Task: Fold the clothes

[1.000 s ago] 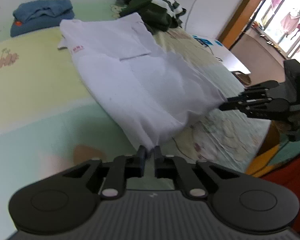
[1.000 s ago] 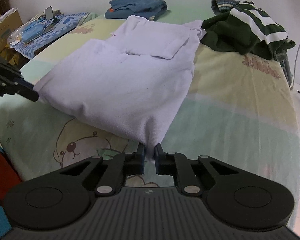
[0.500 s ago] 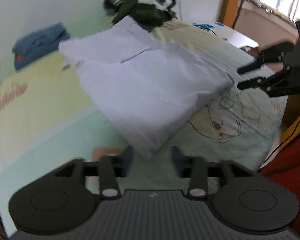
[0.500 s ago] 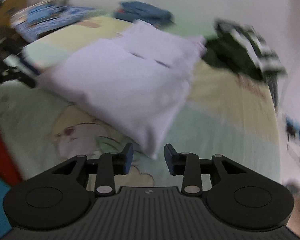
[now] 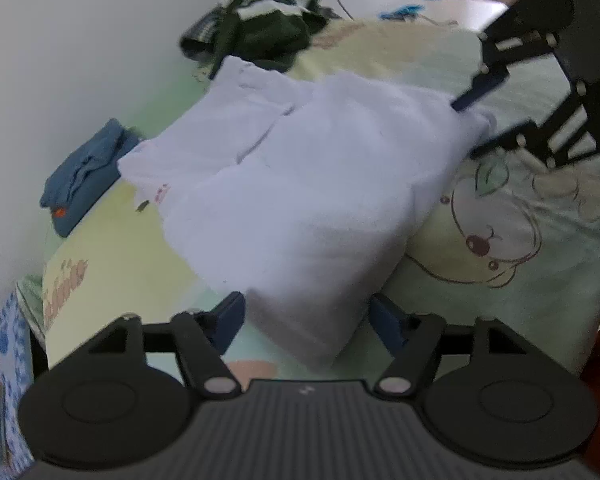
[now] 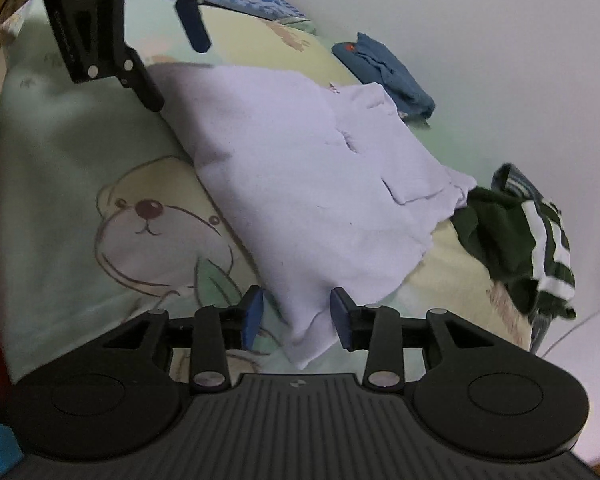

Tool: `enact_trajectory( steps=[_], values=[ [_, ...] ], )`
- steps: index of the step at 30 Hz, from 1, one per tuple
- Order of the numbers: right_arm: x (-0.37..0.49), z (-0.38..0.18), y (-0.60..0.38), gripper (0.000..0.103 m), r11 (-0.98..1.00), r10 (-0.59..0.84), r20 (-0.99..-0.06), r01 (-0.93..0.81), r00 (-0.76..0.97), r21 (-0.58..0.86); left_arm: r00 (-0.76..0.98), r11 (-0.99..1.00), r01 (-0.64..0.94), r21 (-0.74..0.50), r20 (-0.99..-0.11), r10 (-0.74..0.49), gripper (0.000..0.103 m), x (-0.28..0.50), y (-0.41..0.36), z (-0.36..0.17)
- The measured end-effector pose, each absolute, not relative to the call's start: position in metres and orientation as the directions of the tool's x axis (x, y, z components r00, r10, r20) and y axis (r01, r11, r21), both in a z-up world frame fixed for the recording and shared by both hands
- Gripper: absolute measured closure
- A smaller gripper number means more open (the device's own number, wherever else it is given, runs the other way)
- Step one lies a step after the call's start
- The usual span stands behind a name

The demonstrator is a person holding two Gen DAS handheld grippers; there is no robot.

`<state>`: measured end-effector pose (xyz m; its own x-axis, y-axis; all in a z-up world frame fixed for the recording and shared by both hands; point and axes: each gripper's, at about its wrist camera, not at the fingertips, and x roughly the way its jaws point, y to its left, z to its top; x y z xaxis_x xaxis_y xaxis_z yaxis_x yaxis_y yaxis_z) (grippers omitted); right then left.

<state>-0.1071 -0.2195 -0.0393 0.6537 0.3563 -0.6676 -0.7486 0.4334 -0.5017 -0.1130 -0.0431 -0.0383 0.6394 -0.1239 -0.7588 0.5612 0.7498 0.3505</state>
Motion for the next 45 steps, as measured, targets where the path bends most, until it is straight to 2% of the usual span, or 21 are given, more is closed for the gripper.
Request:
enact_trajectory(
  steps=[2,5,8,10,11,19,31,38,45],
  values=[
    [-0.103,-0.04,-0.219,0.07,0.424,0.364,-0.668,-0.754,0.649,-0.501,0.648,0.728,0.568,0.383,-0.754,-0.109,0.033,-0.113,-0.049,-0.041],
    [-0.101,-0.041,-0.216,0.081,0.41,0.367,-0.674,-0.762,0.641,-0.501,0.666,0.709,0.563,0.424,-0.74,-0.087,0.035,-0.114,-0.054,-0.044],
    [-0.105,-0.043,-0.215,0.089,0.398,0.367,-0.672,-0.761,0.643,-0.512,0.663,0.708,0.567,0.421,-0.743,-0.089,0.049,-0.115,-0.057,-0.045],
    [-0.108,-0.042,-0.215,0.093,0.394,0.37,-0.667,-0.759,0.647,-0.518,0.653,0.706,0.578,0.41,-0.751,-0.099,0.07,-0.118,-0.058,-0.045],
    [-0.109,-0.041,-0.215,0.093,0.393,0.373,-0.664,-0.758,0.649,-0.52,0.648,0.703,0.585,0.405,-0.754,-0.104,0.075,-0.119,-0.059,-0.045],
    [-0.113,-0.03,-0.22,0.095,0.389,0.401,-0.639,-0.754,0.656,-0.529,0.662,0.68,0.592,0.433,-0.743,-0.103,0.094,-0.127,-0.06,-0.037],
    [-0.132,0.008,-0.227,0.096,0.358,0.467,-0.64,-0.793,0.61,-0.494,0.668,0.69,0.594,0.415,-0.732,-0.134,0.098,-0.156,-0.06,-0.001],
    [-0.155,0.019,-0.237,0.096,0.322,0.472,-0.712,-0.853,0.52,-0.41,0.606,0.708,0.625,0.328,-0.776,-0.175,0.098,-0.185,-0.065,0.007],
    [-0.168,0.006,-0.236,0.096,0.319,0.466,-0.765,-0.891,0.445,-0.324,0.542,0.728,0.639,0.25,-0.817,-0.195,0.098,-0.197,-0.07,-0.009]
  ],
)
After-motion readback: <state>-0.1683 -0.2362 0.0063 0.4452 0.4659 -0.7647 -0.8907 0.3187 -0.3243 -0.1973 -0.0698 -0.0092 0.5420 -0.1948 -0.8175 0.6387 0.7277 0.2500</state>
